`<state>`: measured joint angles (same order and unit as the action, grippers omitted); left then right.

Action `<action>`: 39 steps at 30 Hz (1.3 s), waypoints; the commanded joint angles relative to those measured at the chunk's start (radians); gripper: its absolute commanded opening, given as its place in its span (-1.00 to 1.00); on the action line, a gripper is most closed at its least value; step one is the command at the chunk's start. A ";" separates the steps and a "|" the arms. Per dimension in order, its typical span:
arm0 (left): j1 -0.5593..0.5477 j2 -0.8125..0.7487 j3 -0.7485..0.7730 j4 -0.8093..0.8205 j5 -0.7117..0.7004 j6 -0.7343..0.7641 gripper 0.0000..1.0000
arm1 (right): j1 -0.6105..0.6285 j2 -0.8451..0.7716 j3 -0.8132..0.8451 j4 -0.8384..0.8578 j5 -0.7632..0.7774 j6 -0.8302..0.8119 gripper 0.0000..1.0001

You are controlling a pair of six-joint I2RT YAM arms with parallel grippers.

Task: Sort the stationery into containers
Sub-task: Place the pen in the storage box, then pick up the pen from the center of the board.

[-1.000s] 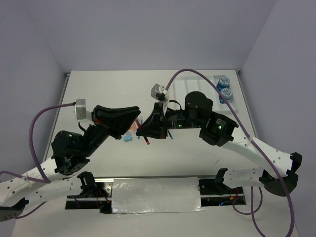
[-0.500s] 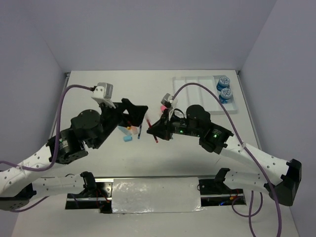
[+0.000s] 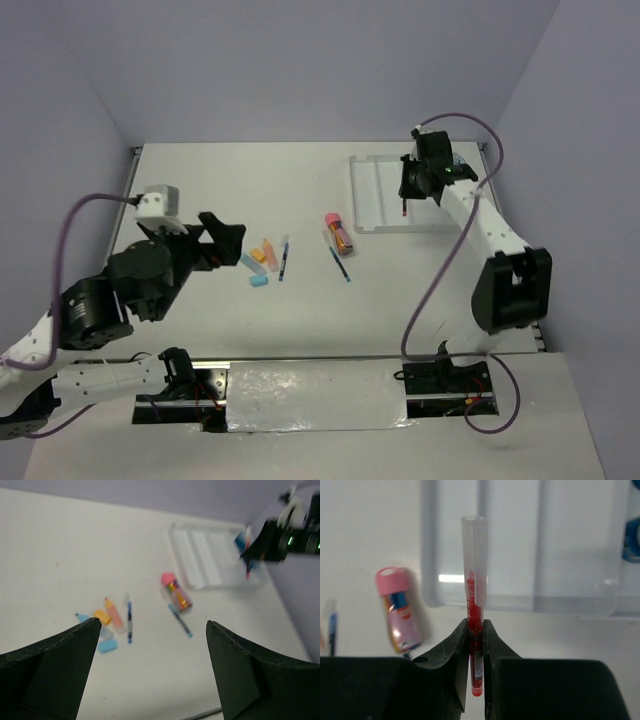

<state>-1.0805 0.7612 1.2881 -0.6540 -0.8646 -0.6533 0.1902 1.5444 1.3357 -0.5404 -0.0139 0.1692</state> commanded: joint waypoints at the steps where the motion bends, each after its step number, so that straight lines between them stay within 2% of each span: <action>1: -0.001 -0.037 -0.101 -0.064 0.117 0.033 0.99 | -0.041 0.146 0.178 -0.147 0.186 -0.053 -1.00; 5: -0.001 -0.079 -0.162 -0.114 0.151 0.060 0.99 | -0.112 0.366 0.333 -0.167 0.198 -0.039 -0.99; 8: -0.001 -0.120 -0.208 -0.131 0.106 0.063 0.99 | -0.135 0.454 0.407 -0.177 0.219 -0.028 -0.95; 11: -0.001 -0.184 -0.291 -0.121 0.072 0.076 0.99 | -0.143 0.488 0.405 -0.130 0.247 -0.049 -0.89; 13: -0.001 -0.230 -0.320 -0.104 0.056 0.066 0.99 | -0.150 0.497 0.402 -0.107 0.236 -0.051 -0.65; 18: -0.001 -0.287 -0.349 -0.136 0.076 0.030 0.99 | -0.155 0.562 0.439 -0.090 0.210 -0.059 -0.32; 19: -0.001 -0.290 -0.349 -0.136 0.079 0.032 0.99 | -0.155 0.571 0.442 -0.083 0.215 -0.056 -0.12; 21: -0.001 -0.299 -0.354 -0.125 0.087 0.043 0.99 | -0.155 0.582 0.468 -0.099 0.227 -0.048 0.05; 22: -0.001 -0.298 -0.355 -0.125 0.087 0.043 0.99 | -0.155 0.588 0.479 -0.122 0.232 -0.045 0.20; 24: -0.001 -0.287 -0.351 -0.130 0.090 0.038 0.99 | -0.153 0.576 0.488 -0.133 0.233 -0.040 0.21; 27: -0.001 -0.277 -0.351 -0.134 0.085 0.034 0.99 | -0.146 0.437 0.435 -0.119 0.186 -0.008 0.21; 29: -0.001 -0.272 -0.348 -0.153 0.066 0.020 0.99 | -0.098 0.334 0.323 -0.081 0.132 0.016 0.21; 30: -0.001 -0.270 -0.346 -0.163 0.035 -0.008 0.99 | -0.071 0.231 0.283 -0.044 0.085 0.024 0.21; 32: -0.001 -0.261 -0.332 -0.217 -0.006 -0.067 0.99 | 0.062 0.142 0.159 -0.015 0.054 0.015 0.21; 33: -0.001 -0.258 -0.325 -0.235 -0.048 -0.084 0.99 | 0.119 0.081 0.126 -0.006 0.087 0.018 0.21; 34: -0.001 -0.258 -0.323 -0.269 -0.063 -0.106 0.99 | 0.234 0.059 0.061 -0.003 0.106 0.035 0.21; 39: -0.001 -0.257 -0.323 -0.282 -0.091 -0.140 0.99 | 0.474 0.017 -0.090 0.056 0.184 0.144 0.13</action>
<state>-1.0805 0.4995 0.9337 -0.9199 -0.8970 -0.7444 0.6041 1.5452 1.3350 -0.5003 0.1211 0.2295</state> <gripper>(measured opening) 0.993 0.571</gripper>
